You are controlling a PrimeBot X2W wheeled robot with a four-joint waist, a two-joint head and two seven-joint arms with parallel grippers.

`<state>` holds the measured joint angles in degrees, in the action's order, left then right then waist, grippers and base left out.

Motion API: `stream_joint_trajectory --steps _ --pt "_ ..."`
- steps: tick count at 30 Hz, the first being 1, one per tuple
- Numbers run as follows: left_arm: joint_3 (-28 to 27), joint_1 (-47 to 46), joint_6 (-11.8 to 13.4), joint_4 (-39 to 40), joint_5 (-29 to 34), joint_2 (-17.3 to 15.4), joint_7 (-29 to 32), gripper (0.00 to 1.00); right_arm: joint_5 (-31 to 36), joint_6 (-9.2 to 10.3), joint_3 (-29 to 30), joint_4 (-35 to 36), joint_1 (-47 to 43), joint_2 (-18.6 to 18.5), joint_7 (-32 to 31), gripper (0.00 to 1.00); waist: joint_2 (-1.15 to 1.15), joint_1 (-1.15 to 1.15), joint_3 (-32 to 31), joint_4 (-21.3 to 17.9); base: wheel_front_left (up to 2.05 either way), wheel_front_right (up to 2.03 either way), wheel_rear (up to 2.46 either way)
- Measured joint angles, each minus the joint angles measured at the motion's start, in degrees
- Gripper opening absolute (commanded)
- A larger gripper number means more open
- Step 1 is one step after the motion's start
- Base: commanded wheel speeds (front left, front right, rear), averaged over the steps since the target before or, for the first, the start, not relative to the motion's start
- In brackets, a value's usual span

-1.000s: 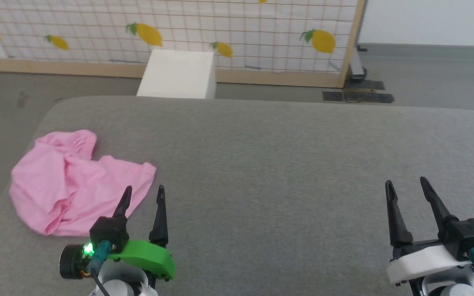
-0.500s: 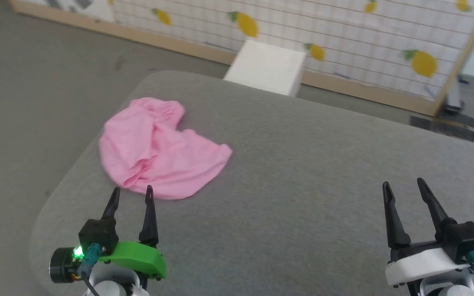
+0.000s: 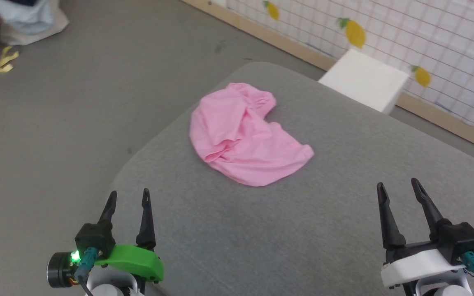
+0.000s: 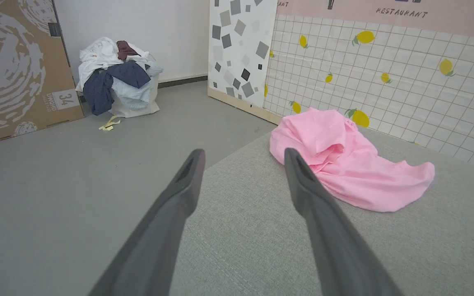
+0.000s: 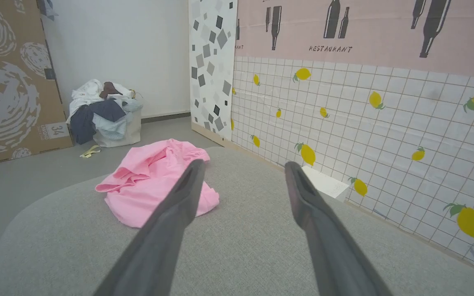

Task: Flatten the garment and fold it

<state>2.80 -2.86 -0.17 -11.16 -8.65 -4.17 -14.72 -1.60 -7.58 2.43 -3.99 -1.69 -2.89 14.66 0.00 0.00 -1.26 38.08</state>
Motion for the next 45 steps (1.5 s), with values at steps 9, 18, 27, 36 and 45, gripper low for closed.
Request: stream_joint_trajectory --steps 9,18,27,36,45 --pt "0.4 0.1 0.6 0.0 0.0 0.0 0.0 1.00 -0.2 0.00 0.4 -0.3 -0.1 0.0 0.0 1.00 0.00 0.00 -0.8 1.7 -0.08 -0.08 -0.08" --pt "-0.3 -0.9 0.5 -0.2 -2.1 0.2 0.0 1.00 -0.4 0.00 0.5 0.1 -0.1 0.0 0.0 1.00 0.00 0.00 0.7 1.0 0.00 0.00 0.00" --pt "-3.2 -19.7 -1.4 -7.2 -8.1 -1.4 7.4 1.00 3.1 0.00 -0.4 3.5 3.6 0.0 -0.8 1.00 0.00 0.00 6.1 -1.3 0.00 0.00 0.00" --pt "-7.7 -39.0 -2.4 -17.1 -14.1 -7.0 18.8 1.00 5.8 0.00 -2.2 8.1 10.3 -0.2 -2.6 1.00 0.00 0.01 15.7 -7.6 0.00 0.00 0.00" --pt "-11.7 -44.2 1.6 -24.5 -19.9 -12.4 41.8 1.00 5.5 0.00 -1.7 8.9 13.5 -1.0 -2.0 1.00 0.00 0.02 24.6 -17.0 0.00 0.00 0.00"
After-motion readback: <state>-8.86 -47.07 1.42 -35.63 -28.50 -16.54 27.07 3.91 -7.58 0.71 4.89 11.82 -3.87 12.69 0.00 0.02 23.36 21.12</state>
